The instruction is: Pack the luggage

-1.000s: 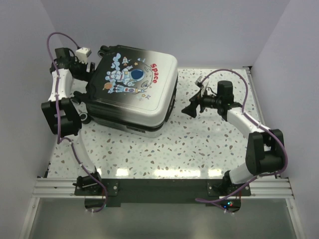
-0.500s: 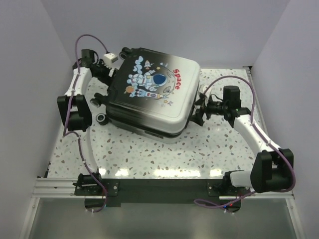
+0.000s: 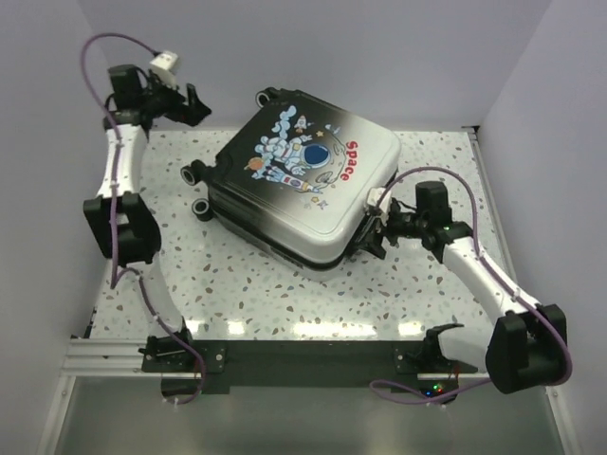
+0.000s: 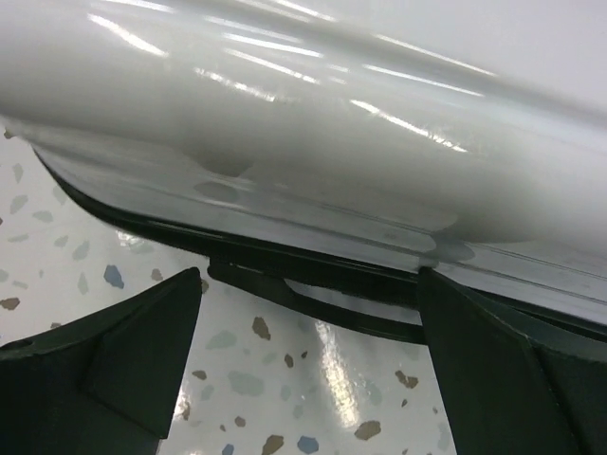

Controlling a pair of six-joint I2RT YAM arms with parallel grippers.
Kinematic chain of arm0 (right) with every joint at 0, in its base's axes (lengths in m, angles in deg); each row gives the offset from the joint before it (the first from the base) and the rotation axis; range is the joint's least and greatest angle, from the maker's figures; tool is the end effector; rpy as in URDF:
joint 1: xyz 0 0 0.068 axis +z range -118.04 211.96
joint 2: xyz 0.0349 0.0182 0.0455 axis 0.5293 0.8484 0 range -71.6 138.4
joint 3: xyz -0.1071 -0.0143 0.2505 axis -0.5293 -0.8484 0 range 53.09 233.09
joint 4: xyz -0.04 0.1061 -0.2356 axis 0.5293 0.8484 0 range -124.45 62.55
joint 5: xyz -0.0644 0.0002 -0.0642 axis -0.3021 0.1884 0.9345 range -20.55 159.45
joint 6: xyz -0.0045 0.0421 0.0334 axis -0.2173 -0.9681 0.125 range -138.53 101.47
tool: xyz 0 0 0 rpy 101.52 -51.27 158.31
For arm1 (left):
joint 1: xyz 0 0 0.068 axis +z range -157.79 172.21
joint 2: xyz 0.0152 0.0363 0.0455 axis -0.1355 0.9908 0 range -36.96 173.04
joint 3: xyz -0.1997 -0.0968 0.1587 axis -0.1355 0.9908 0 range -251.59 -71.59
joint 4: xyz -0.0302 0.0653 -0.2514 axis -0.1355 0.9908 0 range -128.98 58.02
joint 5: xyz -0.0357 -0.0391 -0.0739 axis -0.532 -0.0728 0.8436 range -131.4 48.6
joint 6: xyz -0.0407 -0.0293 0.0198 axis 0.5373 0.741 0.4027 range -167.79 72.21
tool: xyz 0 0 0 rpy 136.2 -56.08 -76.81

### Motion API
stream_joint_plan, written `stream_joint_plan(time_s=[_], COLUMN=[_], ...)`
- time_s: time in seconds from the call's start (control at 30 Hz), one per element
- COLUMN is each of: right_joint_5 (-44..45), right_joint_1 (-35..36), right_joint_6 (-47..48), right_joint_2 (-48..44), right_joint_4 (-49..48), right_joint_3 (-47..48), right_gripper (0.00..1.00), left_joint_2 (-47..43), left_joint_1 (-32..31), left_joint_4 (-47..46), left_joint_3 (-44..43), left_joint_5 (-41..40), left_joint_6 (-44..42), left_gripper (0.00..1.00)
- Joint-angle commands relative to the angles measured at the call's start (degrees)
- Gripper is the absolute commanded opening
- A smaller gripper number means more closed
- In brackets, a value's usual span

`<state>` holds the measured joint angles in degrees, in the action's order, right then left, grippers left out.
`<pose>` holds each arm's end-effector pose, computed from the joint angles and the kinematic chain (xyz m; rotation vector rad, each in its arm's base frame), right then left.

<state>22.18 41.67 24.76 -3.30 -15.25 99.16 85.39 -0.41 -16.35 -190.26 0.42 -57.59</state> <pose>0.2376 0.0672 0.2567 -1.2768 1.6538 0.5917 0.4987 0.0406 0.3362 0.4891 1.8822 -0.5395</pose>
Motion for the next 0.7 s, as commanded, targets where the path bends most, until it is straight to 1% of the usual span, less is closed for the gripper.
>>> stream_joint_plan(time_s=[0.0,0.03,0.07,0.1,0.13,0.17,0.2,0.23,0.27,0.3,0.33,0.37,0.4,0.43,0.47,0.5,0.53,0.57,0.6,0.63,0.67], right_joint_5=[-4.07,-3.71,-3.28,-2.84,-2.14,-1.43,-1.08,-0.47,-0.02,0.24,0.42,0.77,0.95,0.86,0.95,0.95,0.77,0.6,1.03,2.17,3.48], right_joint_1=[11.71,13.38,16.18,17.52,20.14,21.47,22.79,24.11,26.82,28.06,29.03,30.35,30.54,30.54,30.28,29.84,28.7,28.0,27.29,25.89,25.18], right_joint_6=[-7.85,-9.43,-11.54,-12.6,-13.74,-15.84,-17.08,-18.4,-20.76,-22.09,-23.24,-25.86,-27.63,-29.56,-31.93,-32.47,-33.35,-35.62,-36.86,-37.92,-40.71], right_joint_2=[4.38,7.53,9.99,12.19,16.91,19.14,21.25,23.79,27.56,29.6,30.84,32.59,32.87,32.7,32.09,29.38,27.27,25.33,20.61,18.22,15.84], right_joint_4=[-14.6,-18.98,-21.29,-22.96,-27.07,-29.46,-31.66,-35.86,-37.55,-39.14,-42.02,-43.36,-44.68,-46.78,-46.8,-46.54,-46.62,-46.36,-45.49,-42.96,-41.97], right_joint_3=[-2.73,-2.12,-1.25,-0.11,1.99,3.14,4.46,7.34,9.03,10.78,13.67,14.75,15.54,16.42,16.43,16.08,14.25,13.1,12.04,9.51,7.83], right_gripper=[0.99,0.99,0.99,0.99,0.99,0.99,0.99,0.99,0.99,0.99,0.99,0.99,0.99,0.99,0.99,0.99,0.99,0.99,0.99,0.99,0.99], left_joint_2=[-12.73,-14.4,-18.24,-20.54,-22.92,-28.16,-31.0,-33.9,-39.23,-41.64,-43.66,-47.34,-49.11,-52.7,-54.47,-56.32,-58.17,-61.49,-63.26,-65.11,-69.13], left_joint_1=[6.23,6.68,7.03,7.39,7.48,7.39,7.48,7.48,7.56,7.56,7.56,7.48,7.48,7.48,7.04,6.34,5.29,1.89,-0.58,-3.22,-6.81], left_joint_4=[-5.77,-4.63,-2.18,-1.2,0.03,0.65,0.75,0.4,0.13,0.57,2.83,4.25,5.83,9.15,10.75,12.77,17.4,20.4,23.3,26.12,26.32], left_joint_3=[1.5,4.12,5.8,7.82,12.98,15.81,18.97,25.7,28.82,31.55,35.75,37.71,39.55,42.7,44.3,45.62,48.25,49.4,50.63,53.95,55.99], left_joint_5=[4.23,4.41,4.49,4.58,4.93,6.15,6.51,6.6,7.39,8.18,8.88,10.72,11.26,12.13,13.62,13.72,13.46,12.5,11.36,10.13,8.21], left_joint_6=[4.01,2.87,0.16,-1.17,-3.79,-5.39,-6.45,-6.8,-7.42,-7.86,-10.13,-11.45,-12.86,-16.44,-18.48,-20.59,-25.91,-29.62,-33.23,-37.79,-38.96], left_gripper=[1.0,1.0,1.0,1.0,1.0,1.0,1.0,1.0,1.0,1.0,1.0,1.0,0.99,0.98,0.97,0.95,0.95,0.93,0.93,0.93,0.92])
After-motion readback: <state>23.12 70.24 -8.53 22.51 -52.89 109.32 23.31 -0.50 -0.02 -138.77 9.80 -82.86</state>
